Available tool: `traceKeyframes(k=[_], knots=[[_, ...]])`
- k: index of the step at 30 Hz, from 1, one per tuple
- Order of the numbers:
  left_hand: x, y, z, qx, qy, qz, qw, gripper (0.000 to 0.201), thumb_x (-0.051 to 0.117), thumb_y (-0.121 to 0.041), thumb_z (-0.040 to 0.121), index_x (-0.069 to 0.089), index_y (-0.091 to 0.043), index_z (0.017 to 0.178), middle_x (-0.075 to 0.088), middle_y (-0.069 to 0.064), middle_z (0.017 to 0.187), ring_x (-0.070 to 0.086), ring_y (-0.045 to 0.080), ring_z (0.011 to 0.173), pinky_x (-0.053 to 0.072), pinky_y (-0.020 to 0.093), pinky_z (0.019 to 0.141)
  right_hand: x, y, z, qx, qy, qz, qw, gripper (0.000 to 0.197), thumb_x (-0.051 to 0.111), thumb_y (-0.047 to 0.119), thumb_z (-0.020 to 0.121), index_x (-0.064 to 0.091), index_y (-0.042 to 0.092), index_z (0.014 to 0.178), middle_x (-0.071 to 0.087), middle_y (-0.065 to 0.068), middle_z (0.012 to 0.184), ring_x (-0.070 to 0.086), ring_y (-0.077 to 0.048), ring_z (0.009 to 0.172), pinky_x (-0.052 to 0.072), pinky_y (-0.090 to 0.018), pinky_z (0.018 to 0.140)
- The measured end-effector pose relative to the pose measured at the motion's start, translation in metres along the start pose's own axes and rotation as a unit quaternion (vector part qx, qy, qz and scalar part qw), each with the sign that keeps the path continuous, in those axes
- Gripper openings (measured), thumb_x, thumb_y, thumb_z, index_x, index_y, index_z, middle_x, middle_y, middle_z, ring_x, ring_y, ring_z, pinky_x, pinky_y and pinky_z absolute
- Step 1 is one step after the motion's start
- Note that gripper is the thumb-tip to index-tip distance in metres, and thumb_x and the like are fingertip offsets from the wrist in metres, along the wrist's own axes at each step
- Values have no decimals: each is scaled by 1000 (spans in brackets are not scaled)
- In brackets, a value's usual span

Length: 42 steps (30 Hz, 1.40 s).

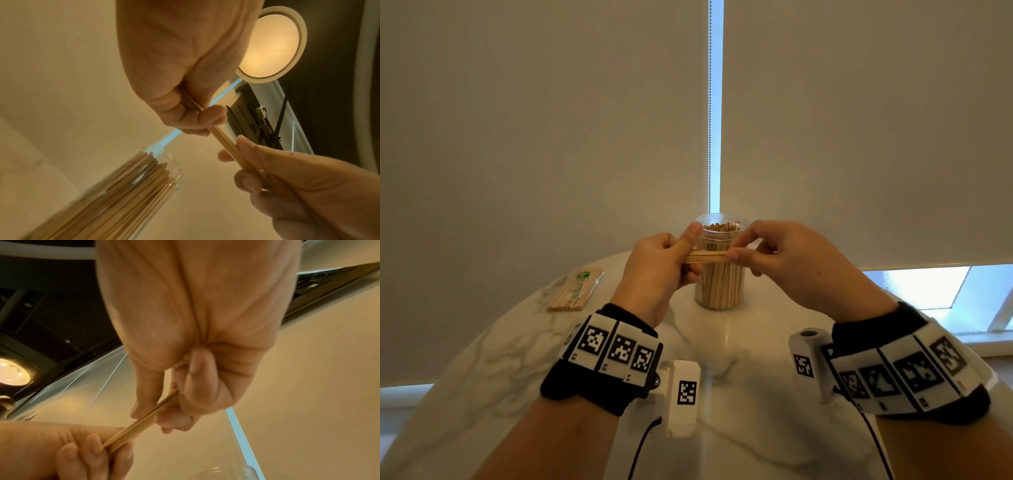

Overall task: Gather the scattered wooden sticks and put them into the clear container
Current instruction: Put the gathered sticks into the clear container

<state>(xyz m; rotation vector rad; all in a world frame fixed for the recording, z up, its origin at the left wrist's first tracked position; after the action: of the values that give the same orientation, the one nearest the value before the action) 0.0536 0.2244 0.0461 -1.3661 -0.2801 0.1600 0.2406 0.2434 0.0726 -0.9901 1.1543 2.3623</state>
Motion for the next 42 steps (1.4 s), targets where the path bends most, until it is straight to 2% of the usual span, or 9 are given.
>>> traceKeyframes(k=[4,8,15,21,26,29,35,38,42], knots=[[8,0,-2,-58,17,-60,996,37,53,-39,100,60,-11,77,64,6,62,56,11,49,49,20,46,8,2,1,-17,-11,2,1000,20,63,45,92,69,34,78,53,14,53,46,-4,52,35,-22,55],[16,-2,-10,-43,100,-44,993,29,63,-34,95,65,-15,74,68,7,72,49,7,48,42,15,43,4,0,1,-20,-25,-45,998,31,66,54,87,70,26,74,58,8,57,48,-7,53,38,-24,54],[8,2,0,-25,65,-80,994,24,70,-24,90,58,-10,74,58,2,60,52,8,52,48,16,50,-4,-7,3,23,23,132,991,18,72,38,87,70,23,97,62,6,67,48,-7,53,45,-26,55],[8,11,3,-77,76,-124,986,20,72,-22,88,61,-9,77,60,2,66,55,5,54,51,13,51,-3,-8,1,3,39,46,998,18,59,32,99,76,32,105,57,20,56,48,2,50,33,-14,53],[8,12,2,-101,29,-109,988,35,58,-41,97,66,-7,104,70,6,84,63,12,66,55,21,57,-11,-16,2,29,-60,35,997,19,59,30,98,78,27,98,51,12,47,44,-1,45,34,-13,49],[4,19,3,-79,-23,-23,996,24,61,-31,97,61,-16,115,69,5,110,65,14,89,56,27,68,-22,-23,1,60,-144,30,987,21,58,28,97,79,26,95,54,20,47,49,3,48,32,-17,53],[13,38,39,-65,-27,129,989,93,86,-40,70,32,-27,144,44,7,143,49,23,125,45,48,105,-32,-23,34,83,-184,-89,975,25,54,27,95,78,23,96,67,7,69,57,-13,62,39,-27,59],[25,37,62,-37,-6,201,979,143,87,-68,39,9,-34,154,25,10,158,30,29,143,33,53,114,-31,-20,74,68,-119,-202,970,26,51,24,94,77,20,97,71,0,83,61,-20,75,44,-31,67],[41,44,89,-26,32,225,974,163,86,-75,25,-9,-38,152,30,9,157,31,29,144,33,55,113,-24,-5,114,24,31,-349,936,26,53,26,93,77,17,99,73,0,97,65,-20,88,51,-30,74]])
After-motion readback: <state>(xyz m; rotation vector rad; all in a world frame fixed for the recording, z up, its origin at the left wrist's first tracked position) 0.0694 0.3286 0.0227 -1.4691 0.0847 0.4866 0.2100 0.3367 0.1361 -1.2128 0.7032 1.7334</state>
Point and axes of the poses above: each hand's wrist, its own z-axis towards the middle knuckle, its own x-axis out of the palm, y = z × x, the point moved 1 cm from there along z, towards the middle knuckle
